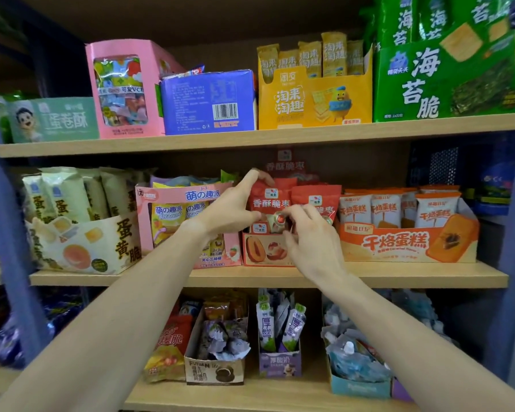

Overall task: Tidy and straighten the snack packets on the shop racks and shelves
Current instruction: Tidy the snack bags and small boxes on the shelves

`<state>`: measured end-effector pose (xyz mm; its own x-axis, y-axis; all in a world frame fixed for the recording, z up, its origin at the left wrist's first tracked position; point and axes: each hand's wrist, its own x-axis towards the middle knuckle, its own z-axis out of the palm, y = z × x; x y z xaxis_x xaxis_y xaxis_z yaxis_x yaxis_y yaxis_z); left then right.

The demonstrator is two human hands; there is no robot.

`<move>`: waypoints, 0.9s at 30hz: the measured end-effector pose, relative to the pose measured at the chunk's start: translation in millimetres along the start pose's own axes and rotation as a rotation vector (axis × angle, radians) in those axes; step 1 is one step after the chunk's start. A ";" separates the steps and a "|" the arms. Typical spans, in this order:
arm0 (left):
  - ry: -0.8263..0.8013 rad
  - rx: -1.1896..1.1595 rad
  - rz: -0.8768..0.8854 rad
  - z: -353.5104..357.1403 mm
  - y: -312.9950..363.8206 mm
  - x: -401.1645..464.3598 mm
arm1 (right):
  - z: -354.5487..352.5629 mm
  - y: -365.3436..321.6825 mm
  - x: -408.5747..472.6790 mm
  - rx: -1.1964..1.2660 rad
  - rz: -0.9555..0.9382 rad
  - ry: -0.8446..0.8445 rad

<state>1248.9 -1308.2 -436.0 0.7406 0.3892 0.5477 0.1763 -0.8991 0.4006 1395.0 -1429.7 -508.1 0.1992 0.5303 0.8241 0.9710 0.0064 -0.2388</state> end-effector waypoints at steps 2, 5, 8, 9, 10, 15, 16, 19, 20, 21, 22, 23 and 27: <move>0.023 0.116 0.020 3.4 -0.7 0.8 | 1.4 0.0 3.5 -0.016 -0.020 -0.007; 0.170 0.364 0.024 17.4 -4.4 -1.1 | 7.8 -2.4 7.9 -0.063 -0.044 -0.085; 0.258 0.543 0.086 24.7 -6.5 -3.5 | 13.6 -2.7 7.2 -0.083 -0.041 -0.106; 0.257 0.567 0.093 25.2 -6.6 -3.8 | 14.4 -2.6 7.2 -0.096 -0.046 -0.110; 0.255 0.580 0.099 25.9 -6.3 -4.7 | 14.7 -2.5 7.8 -0.112 -0.054 -0.118; 0.233 0.534 0.098 32.9 -6.1 -11.3 | 14.7 -2.3 10.1 -0.152 -0.079 -0.204; 0.231 0.517 0.081 34.5 -7.1 -12.2 | 14.2 -2.4 10.0 -0.153 -0.080 -0.219; 0.218 0.512 0.057 37.5 -8.9 -12.8 | 12.7 -0.9 10.0 -0.140 -0.076 -0.235; 0.223 0.509 0.049 38.1 -9.1 -13.3 | 12.4 -0.8 9.6 -0.135 -0.074 -0.237; 0.238 0.502 0.032 38.3 -9.3 -13.7 | 13.1 -0.8 8.5 -0.138 -0.078 -0.238; 0.256 0.495 0.006 38.5 -9.4 -13.9 | 14.7 -0.9 6.0 -0.155 -0.084 -0.237; 0.279 0.493 -0.019 39.1 -9.1 -14.2 | 17.0 -1.0 3.2 -0.178 -0.090 -0.234; 0.337 0.512 -0.090 44.2 -7.9 -9.9 | 22.1 -0.4 4.5 -0.189 -0.091 -0.219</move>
<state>1268.9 -1313.9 -477.1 0.4778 0.4348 0.7634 0.5791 -0.8093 0.0985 1392.6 -1408.5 -515.6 0.0971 0.7049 0.7026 0.9950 -0.0849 -0.0524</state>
